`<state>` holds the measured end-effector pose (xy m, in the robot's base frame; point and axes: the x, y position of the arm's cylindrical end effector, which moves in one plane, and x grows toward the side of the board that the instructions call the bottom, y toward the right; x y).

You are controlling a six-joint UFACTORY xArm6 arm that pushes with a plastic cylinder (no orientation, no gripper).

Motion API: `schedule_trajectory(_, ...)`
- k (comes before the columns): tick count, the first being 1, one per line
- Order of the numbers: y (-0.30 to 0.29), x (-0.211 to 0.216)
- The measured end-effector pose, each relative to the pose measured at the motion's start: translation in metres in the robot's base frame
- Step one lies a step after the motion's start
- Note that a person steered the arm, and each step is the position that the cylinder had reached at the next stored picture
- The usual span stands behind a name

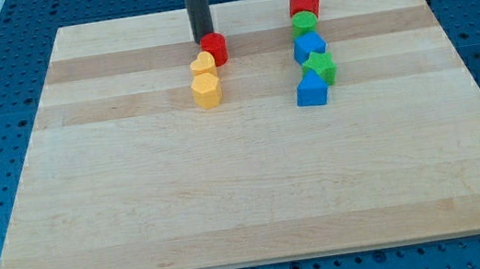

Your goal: Slightly push the yellow blocks towards the right

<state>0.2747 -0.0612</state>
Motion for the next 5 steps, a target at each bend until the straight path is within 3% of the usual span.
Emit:
schedule_trajectory(2, -0.003, 0.070)
schedule_trajectory(4, -0.006, 0.100)
schedule_trajectory(5, -0.005, 0.135)
